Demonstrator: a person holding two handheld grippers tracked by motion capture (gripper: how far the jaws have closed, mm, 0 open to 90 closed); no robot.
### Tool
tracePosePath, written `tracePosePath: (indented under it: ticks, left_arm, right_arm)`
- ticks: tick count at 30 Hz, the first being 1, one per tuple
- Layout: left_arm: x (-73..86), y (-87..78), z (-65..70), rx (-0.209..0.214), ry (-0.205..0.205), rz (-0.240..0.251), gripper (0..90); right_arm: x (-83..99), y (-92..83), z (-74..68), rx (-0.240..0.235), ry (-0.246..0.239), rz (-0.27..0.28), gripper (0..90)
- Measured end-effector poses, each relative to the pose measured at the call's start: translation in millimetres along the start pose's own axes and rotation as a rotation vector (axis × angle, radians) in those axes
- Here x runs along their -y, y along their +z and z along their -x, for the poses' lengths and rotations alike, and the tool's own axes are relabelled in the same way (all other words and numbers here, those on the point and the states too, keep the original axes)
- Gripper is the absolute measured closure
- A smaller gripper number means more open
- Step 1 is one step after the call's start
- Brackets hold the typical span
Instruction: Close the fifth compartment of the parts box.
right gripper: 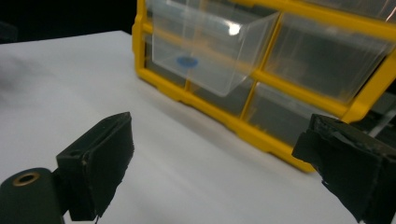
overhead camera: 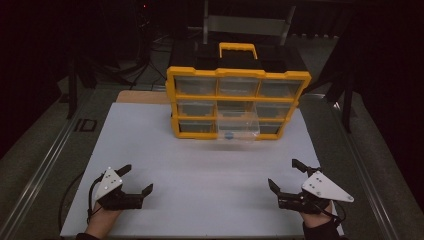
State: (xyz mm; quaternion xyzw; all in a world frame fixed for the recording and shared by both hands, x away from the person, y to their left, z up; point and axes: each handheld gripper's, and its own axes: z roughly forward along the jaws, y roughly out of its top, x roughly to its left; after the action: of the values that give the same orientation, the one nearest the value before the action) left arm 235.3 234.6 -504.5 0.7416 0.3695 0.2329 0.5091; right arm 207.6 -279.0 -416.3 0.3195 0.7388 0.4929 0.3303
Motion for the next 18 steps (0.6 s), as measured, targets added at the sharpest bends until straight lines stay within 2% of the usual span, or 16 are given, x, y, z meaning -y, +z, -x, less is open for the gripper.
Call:
tracePosePath:
  ticks: [4,5,10,18]
  left_arm:
    - [-0.3,0.4,0.1,0.002,-0.001,0.001,0.0]
    - [-0.3,0.3,0.2,0.002,0.0,0.0,0.0]
    - [-0.4,0.3,0.1,0.005,-0.003,0.004,0.0]
    - [-0.3,-0.2,0.1,0.005,-0.001,0.005,0.0]
  right_arm:
    - [-14.1,-2.4,-1.0,0.007,0.004,0.032,8.2]
    - [-19.0,-2.8,-1.6,0.025,0.005,0.04,8.2]
    - [-34.8,-1.1,-4.3,0.011,-0.006,0.076,8.2]
    - [-51.8,14.2,-20.1,0.01,-0.025,0.107,8.2]
